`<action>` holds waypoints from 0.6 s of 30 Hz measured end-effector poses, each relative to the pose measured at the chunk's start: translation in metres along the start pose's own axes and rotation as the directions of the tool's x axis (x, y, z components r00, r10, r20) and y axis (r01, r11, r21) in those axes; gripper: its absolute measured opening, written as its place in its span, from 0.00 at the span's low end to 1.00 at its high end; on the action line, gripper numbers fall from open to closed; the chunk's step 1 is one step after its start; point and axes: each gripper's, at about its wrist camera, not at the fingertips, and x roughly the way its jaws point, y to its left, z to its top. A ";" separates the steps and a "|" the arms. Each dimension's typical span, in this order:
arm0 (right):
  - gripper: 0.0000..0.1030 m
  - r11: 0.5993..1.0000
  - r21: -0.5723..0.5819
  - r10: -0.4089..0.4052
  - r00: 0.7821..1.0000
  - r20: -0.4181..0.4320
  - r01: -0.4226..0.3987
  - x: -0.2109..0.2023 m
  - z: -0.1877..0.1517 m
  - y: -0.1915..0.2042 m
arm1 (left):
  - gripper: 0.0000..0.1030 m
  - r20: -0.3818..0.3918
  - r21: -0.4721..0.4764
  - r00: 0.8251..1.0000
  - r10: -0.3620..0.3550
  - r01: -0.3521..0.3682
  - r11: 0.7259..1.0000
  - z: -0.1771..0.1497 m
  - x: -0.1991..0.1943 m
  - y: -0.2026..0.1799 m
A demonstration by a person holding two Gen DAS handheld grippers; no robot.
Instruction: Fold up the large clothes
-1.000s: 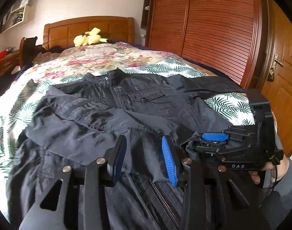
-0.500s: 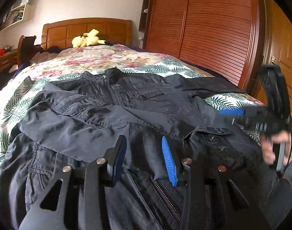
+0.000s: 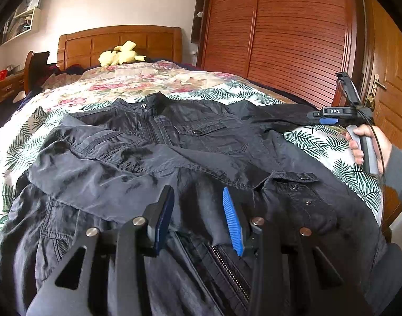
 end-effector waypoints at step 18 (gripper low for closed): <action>0.73 0.962 0.272 0.010 0.998 -0.056 0.006 0.025 0.014 -0.095 | 0.36 -0.009 -0.004 1.000 0.000 -0.001 1.000 -0.001 0.002 0.002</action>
